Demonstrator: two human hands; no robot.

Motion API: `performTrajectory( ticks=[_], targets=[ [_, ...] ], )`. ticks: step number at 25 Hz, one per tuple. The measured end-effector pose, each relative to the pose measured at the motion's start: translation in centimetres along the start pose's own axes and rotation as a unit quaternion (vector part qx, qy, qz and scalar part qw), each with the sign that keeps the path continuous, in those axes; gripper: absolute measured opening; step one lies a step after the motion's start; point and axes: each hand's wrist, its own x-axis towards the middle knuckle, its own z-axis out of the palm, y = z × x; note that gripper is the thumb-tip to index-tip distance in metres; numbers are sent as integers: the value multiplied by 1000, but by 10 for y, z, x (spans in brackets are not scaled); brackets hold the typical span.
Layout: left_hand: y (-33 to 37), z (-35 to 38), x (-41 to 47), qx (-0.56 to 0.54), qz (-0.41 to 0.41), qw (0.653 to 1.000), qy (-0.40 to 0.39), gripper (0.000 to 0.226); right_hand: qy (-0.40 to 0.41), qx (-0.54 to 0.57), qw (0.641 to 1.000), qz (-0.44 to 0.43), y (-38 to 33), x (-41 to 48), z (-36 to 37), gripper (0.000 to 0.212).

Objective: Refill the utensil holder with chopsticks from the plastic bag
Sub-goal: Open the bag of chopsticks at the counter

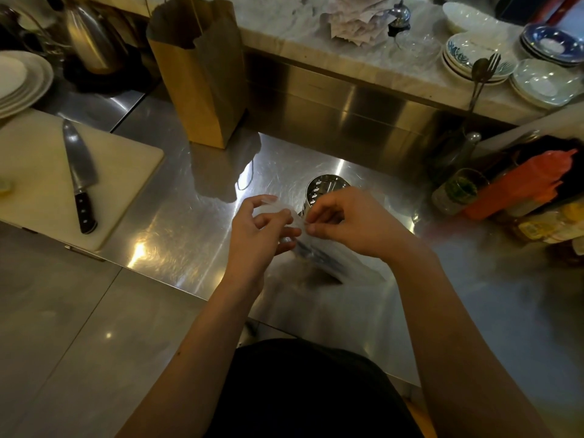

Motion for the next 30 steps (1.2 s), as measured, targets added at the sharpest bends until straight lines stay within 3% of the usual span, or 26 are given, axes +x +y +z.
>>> performTrajectory(
  ticks=[11,15,20,30],
  targets=[
    [6,2,11,37,1,999,32,28,-20,-25,999,-24,-6,1,-5,11],
    [-2,1,14,43,35,998,42,24,-4,-22,1000,-21,-7,3,-4,11],
    [-12,3,13,108,123,987,-1,39,32,-8,999,-12,-7,6,1,8],
    [-10,-2,13,125,176,975,-55,49,54,-25,998,-12,-7,8,-1,17]
  ],
)
